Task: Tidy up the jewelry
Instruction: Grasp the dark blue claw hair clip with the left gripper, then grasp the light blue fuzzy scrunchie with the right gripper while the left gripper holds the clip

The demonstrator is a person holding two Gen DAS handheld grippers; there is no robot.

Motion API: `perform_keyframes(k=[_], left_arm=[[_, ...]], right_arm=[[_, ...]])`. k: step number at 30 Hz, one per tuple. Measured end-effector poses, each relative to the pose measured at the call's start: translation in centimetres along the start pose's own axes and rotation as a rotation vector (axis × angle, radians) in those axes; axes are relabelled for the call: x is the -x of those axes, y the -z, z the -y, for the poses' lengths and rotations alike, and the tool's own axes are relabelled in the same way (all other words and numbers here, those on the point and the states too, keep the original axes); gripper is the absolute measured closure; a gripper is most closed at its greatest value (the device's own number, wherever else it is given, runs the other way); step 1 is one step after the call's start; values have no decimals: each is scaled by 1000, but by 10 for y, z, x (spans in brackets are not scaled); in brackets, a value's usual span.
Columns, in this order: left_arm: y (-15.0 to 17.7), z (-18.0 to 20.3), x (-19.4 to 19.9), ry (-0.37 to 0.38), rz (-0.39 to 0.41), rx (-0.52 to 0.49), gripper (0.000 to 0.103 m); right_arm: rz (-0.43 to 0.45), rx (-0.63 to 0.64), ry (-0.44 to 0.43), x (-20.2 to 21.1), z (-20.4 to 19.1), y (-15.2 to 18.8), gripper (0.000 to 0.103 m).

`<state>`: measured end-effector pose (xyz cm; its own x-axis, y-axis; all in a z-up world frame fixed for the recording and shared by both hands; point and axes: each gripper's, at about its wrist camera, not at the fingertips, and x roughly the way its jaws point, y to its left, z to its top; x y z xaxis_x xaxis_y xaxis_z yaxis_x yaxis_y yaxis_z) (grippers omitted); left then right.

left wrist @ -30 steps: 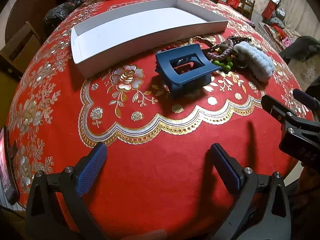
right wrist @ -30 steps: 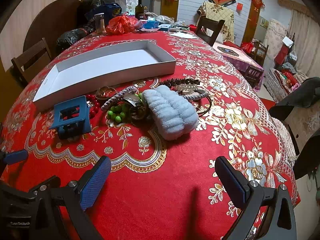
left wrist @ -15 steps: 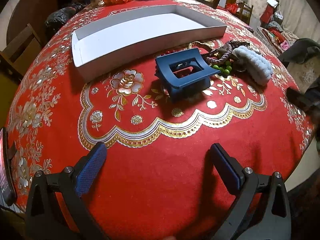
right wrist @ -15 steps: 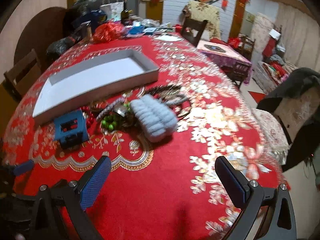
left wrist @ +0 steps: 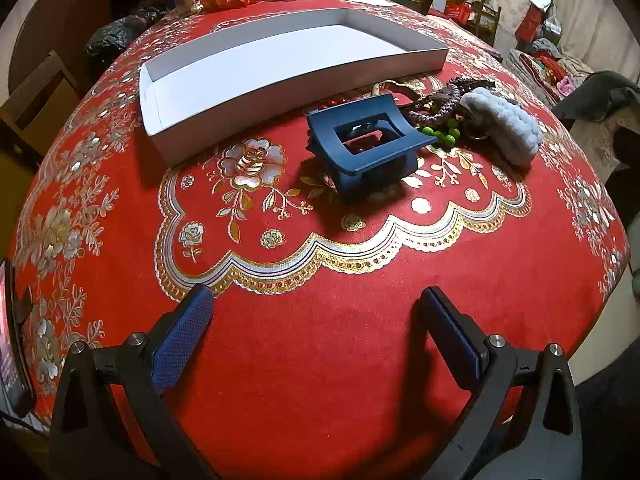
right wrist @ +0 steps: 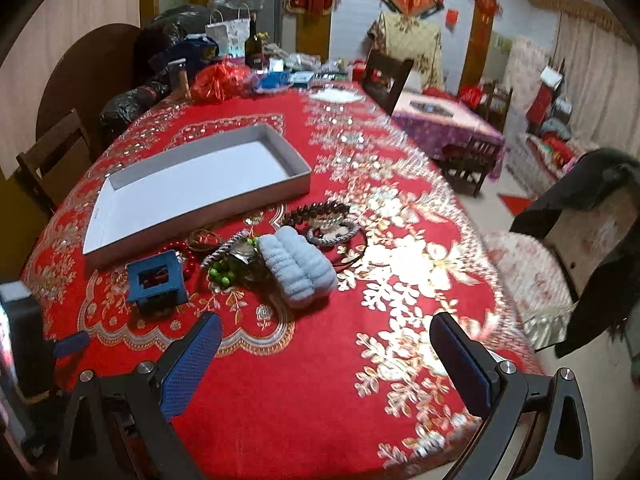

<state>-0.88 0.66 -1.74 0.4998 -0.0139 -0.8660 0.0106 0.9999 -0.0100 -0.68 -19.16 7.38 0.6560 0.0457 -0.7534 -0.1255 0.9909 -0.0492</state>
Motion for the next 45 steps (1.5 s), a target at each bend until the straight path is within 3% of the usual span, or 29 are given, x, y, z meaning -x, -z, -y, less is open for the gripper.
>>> perform_keyframes(k=[4,7,11,18,22,28,41,45], left_arm=[[3,0,1,7,20,-15,0],[4,-1,2,22,27,-37,0],[-15,-8,12,84,83,17,0],[-56,6,-15,79,87,-18,1],[-62,5,-22,112,121,-43,2],[-59,-5,-23,179,133,-16,44],[-34,-21,22,290,240,-9,44],[-25,-22,26,277,265,-37,44]], right_arm=[[-3,32,-13,-27,-2,-12,0],[-24,-26,-54,-46,5,-5,0],[-89,-92,-95,-66,17,3,0],[-111,-79,-80,-77,19,3,0],[-108,-64,-61,-78,21,5,0],[-121,-66,-55,-81,24,8,0],[-121,-49,-54,-84,19,9,0],[-100,-33,-82,-83,15,7,0]])
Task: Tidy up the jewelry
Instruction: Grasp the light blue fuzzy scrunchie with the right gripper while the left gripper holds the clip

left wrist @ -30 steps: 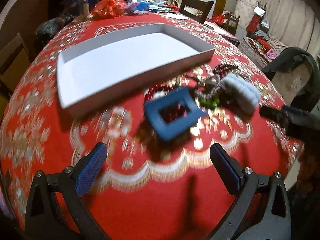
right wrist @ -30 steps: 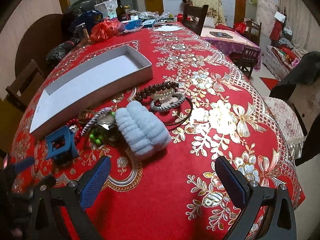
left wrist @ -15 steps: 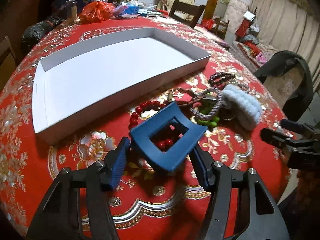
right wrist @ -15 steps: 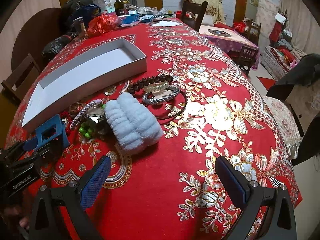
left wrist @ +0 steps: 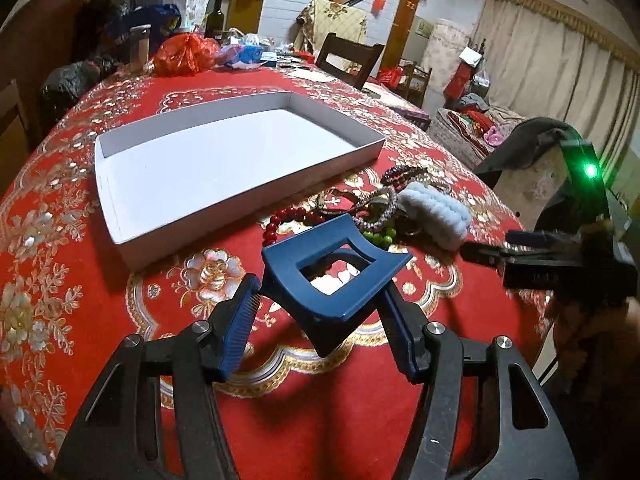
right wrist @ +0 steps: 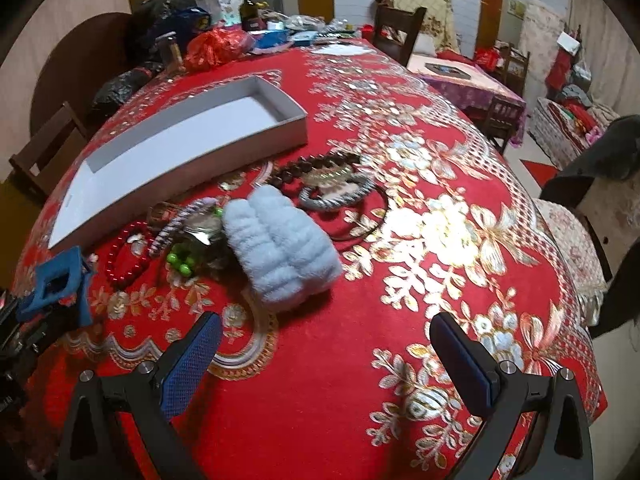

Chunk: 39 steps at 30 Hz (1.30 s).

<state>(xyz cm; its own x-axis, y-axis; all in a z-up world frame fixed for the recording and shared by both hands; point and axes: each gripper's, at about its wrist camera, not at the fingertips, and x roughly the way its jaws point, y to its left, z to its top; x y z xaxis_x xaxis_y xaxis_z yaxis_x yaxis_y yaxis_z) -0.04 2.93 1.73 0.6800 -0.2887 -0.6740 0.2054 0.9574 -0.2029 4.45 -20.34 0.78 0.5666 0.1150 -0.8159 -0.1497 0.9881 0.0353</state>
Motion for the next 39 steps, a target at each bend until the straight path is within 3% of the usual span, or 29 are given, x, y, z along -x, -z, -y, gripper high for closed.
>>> perform_keyframes(k=[9,15,16,17,19,21,34,39], left_arm=[[12,-14,1,-21,9,31,44],[22,-19,-4,-25,-8,55,44],[23,-20,-4,-26,-13,59,44],[25,-20,-5,-26,-18,64,44],[26,-22,-5,-27,-22,72,44],[26,-23,-6,-29,-27,80,44],[24,-24,-7,-34,-19,91,44],[24,-24,-7,-44,-17,95,44]], right_arm=[[77,102,-152,-4,1,-25,0],[49,148,-143,-25,-2,-33,2],[40,154,-143,-27,-5,-34,14],[33,163,-140,-28,-8,-34,36],[17,165,-130,-30,-10,-33,57],[16,143,-139,-28,-7,-32,62],[173,-72,-293,32,27,-22,62],[167,-84,-256,38,12,-16,62]])
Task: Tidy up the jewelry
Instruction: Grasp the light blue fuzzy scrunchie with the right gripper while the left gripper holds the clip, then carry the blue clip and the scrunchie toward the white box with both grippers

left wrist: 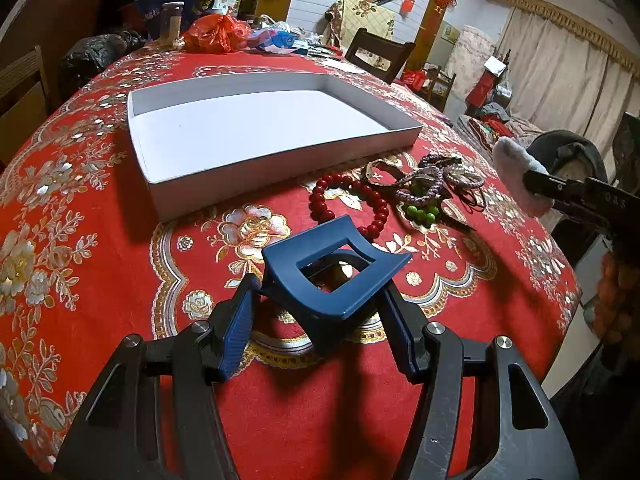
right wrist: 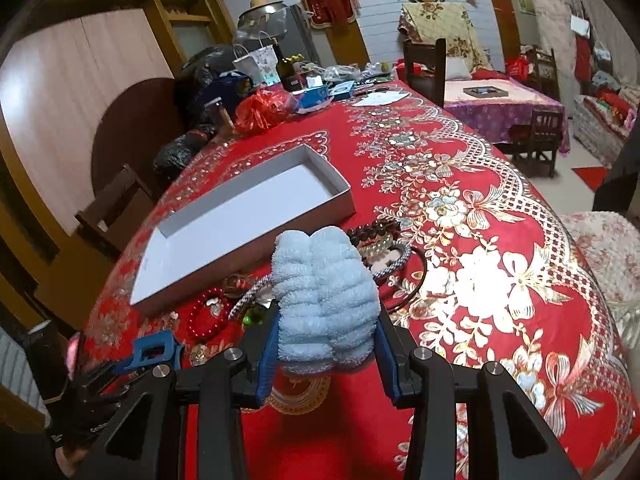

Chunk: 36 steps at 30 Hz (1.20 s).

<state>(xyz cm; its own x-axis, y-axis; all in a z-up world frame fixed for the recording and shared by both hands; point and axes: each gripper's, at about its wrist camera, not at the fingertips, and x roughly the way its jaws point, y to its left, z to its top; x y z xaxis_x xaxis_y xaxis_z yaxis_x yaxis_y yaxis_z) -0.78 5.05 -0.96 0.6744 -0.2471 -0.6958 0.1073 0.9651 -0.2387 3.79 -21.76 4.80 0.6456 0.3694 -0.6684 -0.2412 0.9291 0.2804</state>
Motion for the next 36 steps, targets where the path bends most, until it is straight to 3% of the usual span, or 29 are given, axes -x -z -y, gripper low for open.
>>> perform_keyframes(k=[7,18,27,36], left_arm=[[1,-1,1,-12,6,5,44],[1,3,-1,-40,4,-13,44],[0,7,-4,-64,-1,-28,44],[0,7,-6,-73,1,-24,44]], right_arm=[[-95,23,100,-15,-33,25,62],[-85,73,147,-7,-44,26,62],[-64,72,164,-7,-50,15,62],[-44,51,91,-17,-52,4,62]])
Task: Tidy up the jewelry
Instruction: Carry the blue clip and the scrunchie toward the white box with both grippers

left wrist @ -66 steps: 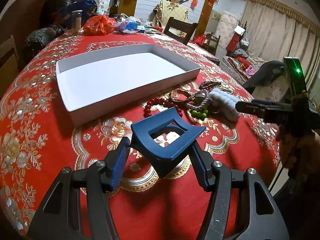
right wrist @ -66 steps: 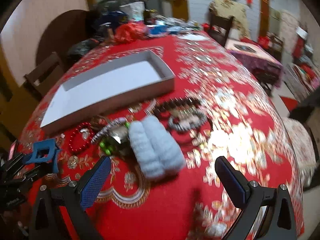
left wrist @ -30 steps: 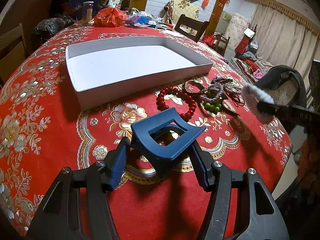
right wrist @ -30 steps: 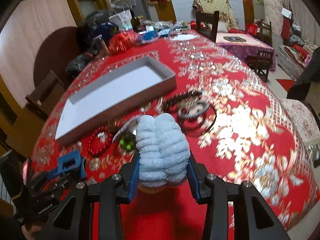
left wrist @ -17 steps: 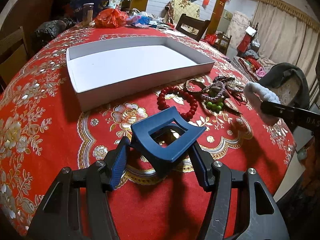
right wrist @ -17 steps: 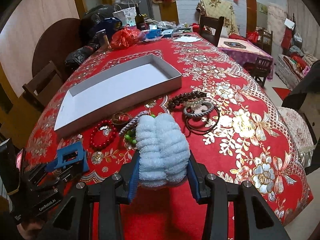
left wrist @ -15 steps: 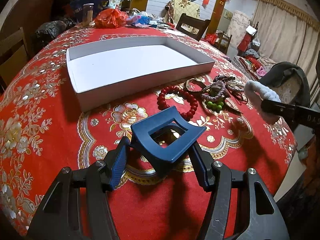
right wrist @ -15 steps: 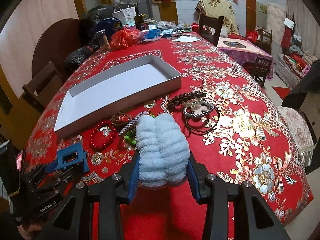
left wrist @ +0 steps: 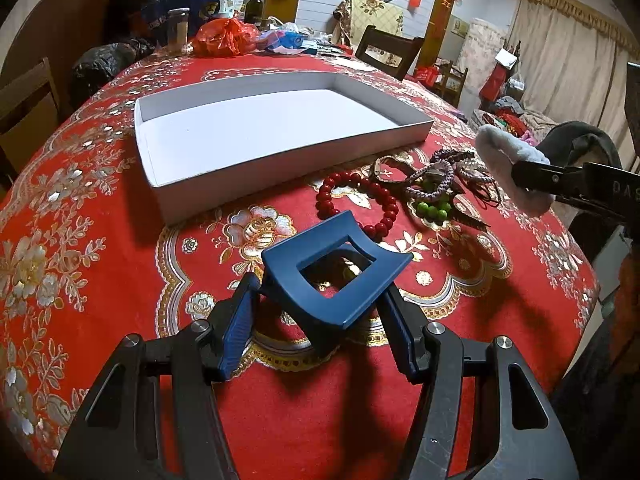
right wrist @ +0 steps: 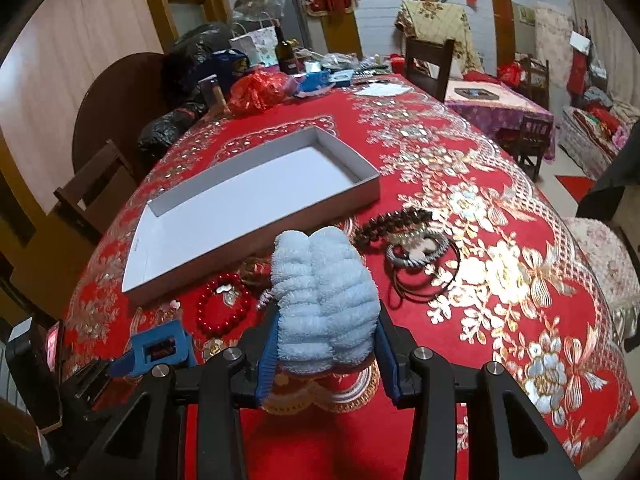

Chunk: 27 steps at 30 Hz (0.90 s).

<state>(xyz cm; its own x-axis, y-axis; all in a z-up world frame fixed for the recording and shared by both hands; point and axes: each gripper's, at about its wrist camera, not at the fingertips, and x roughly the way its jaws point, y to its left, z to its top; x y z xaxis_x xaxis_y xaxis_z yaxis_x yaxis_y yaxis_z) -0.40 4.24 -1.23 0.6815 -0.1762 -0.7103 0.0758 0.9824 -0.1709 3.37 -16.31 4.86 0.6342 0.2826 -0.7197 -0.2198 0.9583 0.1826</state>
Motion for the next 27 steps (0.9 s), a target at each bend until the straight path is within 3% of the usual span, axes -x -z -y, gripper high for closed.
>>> perform_keyframes(k=[7,13,19,27], left_arm=[[0,4,-1,-8,-4,-12,44],[2,-1,1,12,4,7,44],[2,-6,3,40,11,28,44],[2,-12,6,73,17,50,44]], right_arm=[[48,-67,-32,9,8,-7,62],[57,-107,18,6,11,-9,62],[77,-61,101,4,8,0,62],[82,-47,149,-6,16,6,62]])
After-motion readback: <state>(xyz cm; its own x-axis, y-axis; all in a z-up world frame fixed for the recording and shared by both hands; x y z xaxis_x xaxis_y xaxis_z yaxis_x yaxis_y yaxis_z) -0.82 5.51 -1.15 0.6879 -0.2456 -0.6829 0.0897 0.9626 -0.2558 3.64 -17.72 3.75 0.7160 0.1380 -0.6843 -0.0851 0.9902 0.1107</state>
